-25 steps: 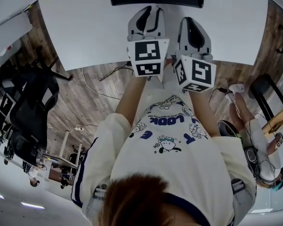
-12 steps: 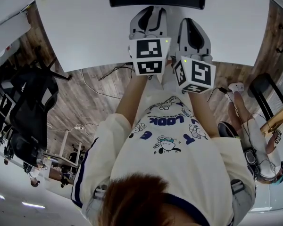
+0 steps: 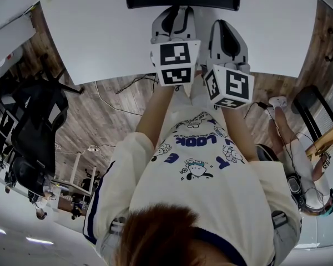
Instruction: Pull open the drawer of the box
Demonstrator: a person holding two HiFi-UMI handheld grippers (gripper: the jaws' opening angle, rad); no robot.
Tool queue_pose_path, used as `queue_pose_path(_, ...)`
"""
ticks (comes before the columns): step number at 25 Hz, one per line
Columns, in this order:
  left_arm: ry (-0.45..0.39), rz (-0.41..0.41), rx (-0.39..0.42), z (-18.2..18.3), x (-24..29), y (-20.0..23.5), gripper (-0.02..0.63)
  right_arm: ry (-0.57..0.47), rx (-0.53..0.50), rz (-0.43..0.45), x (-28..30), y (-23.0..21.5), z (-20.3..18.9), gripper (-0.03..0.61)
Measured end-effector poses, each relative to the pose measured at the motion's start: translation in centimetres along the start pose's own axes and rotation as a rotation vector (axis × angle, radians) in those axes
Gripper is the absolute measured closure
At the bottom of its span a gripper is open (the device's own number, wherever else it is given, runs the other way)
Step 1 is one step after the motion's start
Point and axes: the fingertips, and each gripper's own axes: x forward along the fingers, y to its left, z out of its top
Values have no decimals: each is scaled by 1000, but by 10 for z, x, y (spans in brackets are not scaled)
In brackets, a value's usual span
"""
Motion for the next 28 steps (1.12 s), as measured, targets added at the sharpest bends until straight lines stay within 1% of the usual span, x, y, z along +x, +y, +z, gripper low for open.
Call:
queue_pose_path(6,-3,27,5,0,0,-2,535,2,5,3,-1,-2,0,538)
queue_pose_path(17,-19,31,-7,0,-2,0,535,1,8,-5,-7,-2,-1,538)
queue_pose_path(28,-11,17,-11,-15,-12,-2,535,-12,2,5,-12,10,-4,538)
